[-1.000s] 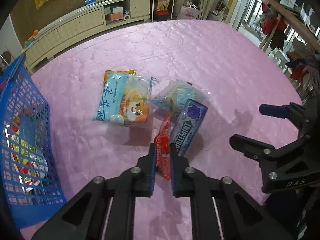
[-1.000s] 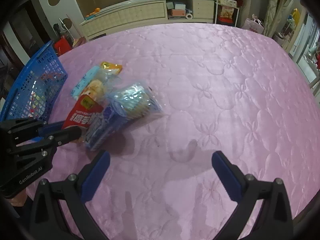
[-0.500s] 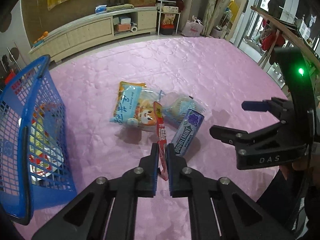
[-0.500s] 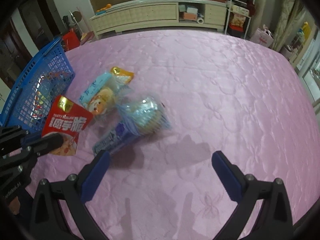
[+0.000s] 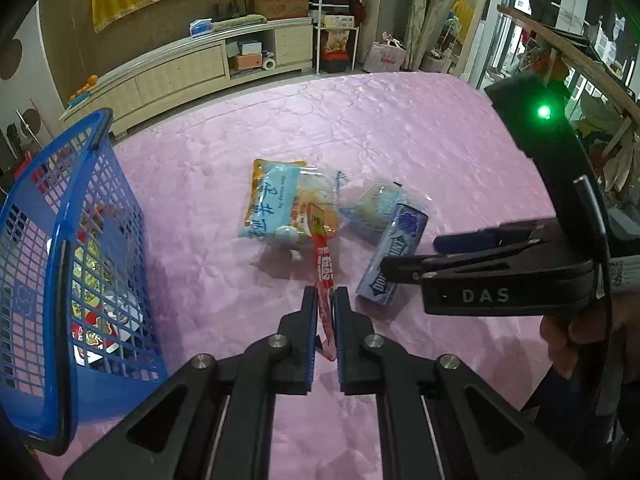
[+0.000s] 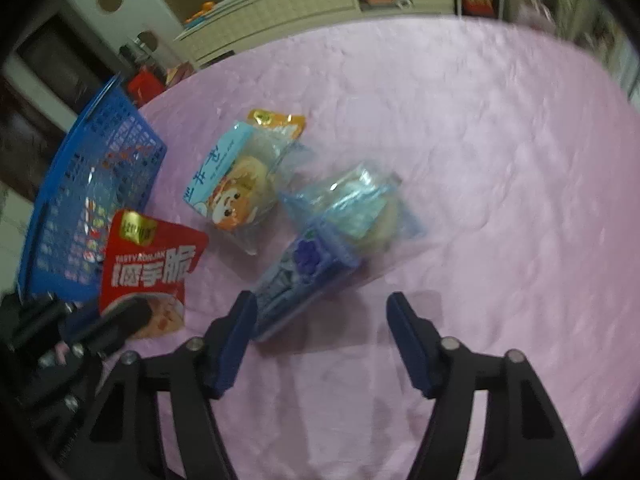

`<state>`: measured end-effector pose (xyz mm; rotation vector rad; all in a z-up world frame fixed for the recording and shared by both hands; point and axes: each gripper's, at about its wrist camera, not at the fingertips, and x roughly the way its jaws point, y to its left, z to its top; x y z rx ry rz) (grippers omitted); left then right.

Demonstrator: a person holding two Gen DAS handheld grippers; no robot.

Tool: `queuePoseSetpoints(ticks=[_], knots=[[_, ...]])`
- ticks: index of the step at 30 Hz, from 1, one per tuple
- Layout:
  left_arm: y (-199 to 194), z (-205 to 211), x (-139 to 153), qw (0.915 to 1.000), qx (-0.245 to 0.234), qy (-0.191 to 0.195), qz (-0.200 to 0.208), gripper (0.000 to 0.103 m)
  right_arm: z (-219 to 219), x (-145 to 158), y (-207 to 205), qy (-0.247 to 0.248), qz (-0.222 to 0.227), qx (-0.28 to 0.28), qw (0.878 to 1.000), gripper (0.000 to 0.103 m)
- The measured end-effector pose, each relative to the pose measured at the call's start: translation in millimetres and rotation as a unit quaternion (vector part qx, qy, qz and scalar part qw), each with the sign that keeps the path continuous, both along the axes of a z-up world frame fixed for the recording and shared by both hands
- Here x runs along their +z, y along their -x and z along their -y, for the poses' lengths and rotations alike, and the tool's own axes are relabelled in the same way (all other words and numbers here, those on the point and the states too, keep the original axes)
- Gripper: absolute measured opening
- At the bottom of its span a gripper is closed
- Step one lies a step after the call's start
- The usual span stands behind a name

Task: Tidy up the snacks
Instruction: 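Grasp the blue candy tube with right tool while left tool holds the red stick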

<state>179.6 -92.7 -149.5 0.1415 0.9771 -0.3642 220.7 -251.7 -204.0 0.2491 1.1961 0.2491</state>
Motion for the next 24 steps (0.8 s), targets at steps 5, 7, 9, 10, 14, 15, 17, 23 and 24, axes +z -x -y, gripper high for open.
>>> queuePoseSetpoints(ticks=[5,7,9,10,14,15,17,23,24], knots=[[-2,-6,1,1.0,0.002,0.005,0.0,0.007,-9,-6,-11,-0.012,-0.023,-0.038,0.999,0.067],[-3,-6,2,1.0,0.0,0.006,0.001,0.007,-13,-5,-16,0.007,-0.021,-0.047,0.999,0.066],[-5,-6,1,1.0,0.002,0.008,0.0,0.007,-18,-3,-18,0.021,-0.017,-0.049,0.998,0.054],[-6,-6,0,0.9999,0.003,0.01,-0.001,0.007,-20,-3,-20,0.019,-0.017,-0.044,0.999,0.05],[-7,-8,-1,0.9998,0.008,0.018,-0.003,0.007,-28,0,-18,0.017,-0.005,-0.018,1.0,0.039],[-7,-9,-2,0.9998,0.01,0.019,-0.004,0.007,-29,1,-15,0.02,0.001,-0.011,1.0,0.036],[-6,-11,-3,0.9996,0.015,0.023,-0.006,0.007,-30,4,-6,0.027,0.015,0.001,1.0,0.033],[1,-15,-2,0.9992,0.026,0.029,-0.005,0.007,-25,19,24,0.025,0.04,0.027,0.999,0.03],[2,-16,-1,0.9992,0.029,0.028,-0.003,0.007,-26,25,30,0.03,0.05,0.033,0.998,0.03]])
